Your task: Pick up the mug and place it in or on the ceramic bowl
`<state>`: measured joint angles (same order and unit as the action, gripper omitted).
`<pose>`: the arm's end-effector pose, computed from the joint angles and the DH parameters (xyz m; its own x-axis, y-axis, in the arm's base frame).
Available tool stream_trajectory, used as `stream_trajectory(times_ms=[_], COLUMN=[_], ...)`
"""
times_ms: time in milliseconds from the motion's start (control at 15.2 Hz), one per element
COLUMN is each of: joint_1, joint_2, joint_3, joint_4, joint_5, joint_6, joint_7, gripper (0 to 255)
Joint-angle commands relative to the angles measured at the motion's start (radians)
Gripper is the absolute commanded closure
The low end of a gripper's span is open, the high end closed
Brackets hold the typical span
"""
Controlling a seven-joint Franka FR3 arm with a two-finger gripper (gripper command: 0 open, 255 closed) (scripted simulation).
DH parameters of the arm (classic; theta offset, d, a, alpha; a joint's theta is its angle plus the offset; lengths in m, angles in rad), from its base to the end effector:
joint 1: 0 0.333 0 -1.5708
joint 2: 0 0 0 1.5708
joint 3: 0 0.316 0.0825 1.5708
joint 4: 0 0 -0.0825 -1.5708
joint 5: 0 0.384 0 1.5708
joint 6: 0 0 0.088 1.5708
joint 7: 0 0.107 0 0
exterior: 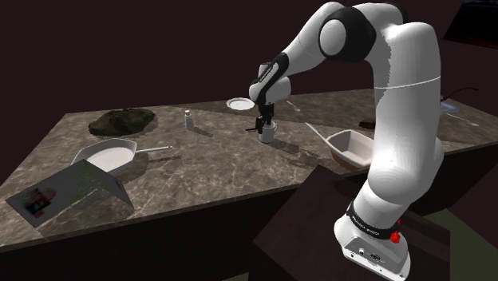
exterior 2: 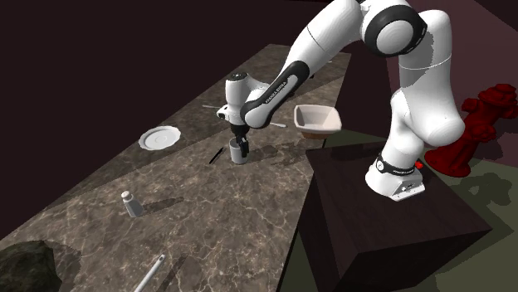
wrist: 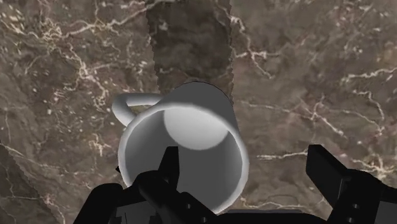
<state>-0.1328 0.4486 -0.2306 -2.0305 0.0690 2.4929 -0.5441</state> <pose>0.5649 -0.2118 0.2310 0.9888 0.1489 -0.0048 0.1489 -0.9869 0.0627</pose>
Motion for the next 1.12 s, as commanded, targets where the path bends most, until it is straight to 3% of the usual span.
stream_trajectory(times_ms=[0, 726, 792, 1056], joint_1=[-0.005, -0.011, -0.011, -0.011], joint_2=[0.02, 0.048, 0.048, 0.048], joint_3=[0.003, 0.009, 0.009, 0.009], joint_4=[-0.002, 0.002, 0.002, 0.002], joint_5=[0.006, 0.014, 0.014, 0.014], joint_6=[0.021, 0.046, 0.046, 0.046], joint_7=[-0.006, -0.011, -0.011, -0.011], gripper=[0, 0, 255, 255])
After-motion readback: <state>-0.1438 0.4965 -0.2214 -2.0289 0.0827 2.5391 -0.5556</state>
